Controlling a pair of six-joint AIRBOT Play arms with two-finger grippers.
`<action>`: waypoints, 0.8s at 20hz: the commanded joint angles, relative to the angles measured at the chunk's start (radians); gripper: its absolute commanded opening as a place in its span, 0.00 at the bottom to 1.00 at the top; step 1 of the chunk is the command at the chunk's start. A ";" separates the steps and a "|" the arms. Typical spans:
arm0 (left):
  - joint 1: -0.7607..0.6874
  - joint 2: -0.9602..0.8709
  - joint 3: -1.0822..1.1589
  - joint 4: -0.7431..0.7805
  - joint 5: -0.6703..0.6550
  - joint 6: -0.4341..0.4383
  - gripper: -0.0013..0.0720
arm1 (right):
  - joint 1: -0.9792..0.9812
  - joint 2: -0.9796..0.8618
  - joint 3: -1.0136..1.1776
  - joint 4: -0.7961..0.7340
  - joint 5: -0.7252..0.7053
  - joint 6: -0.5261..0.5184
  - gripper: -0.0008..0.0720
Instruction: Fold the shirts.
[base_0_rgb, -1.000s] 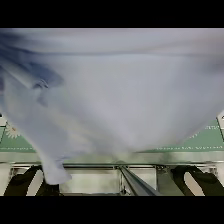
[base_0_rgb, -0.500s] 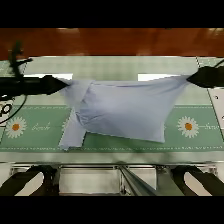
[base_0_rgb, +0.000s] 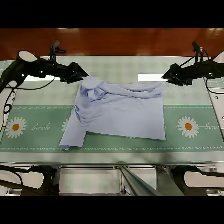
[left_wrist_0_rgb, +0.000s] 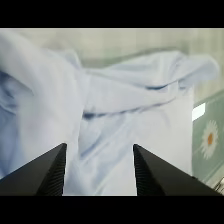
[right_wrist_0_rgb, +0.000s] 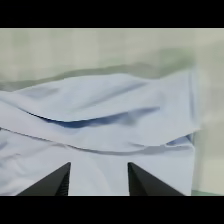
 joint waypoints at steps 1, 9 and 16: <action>0.108 -0.051 0.159 0.326 -0.306 -0.092 0.71 | -0.116 -0.033 0.077 -0.005 0.182 0.000 0.58; 0.428 0.191 -0.475 0.221 -0.304 -0.031 0.71 | -0.414 0.344 -0.587 -0.069 0.129 -0.134 0.57; 0.382 0.188 -0.702 0.177 -0.183 0.036 0.71 | -0.421 0.425 -0.766 -0.015 0.108 -0.189 0.57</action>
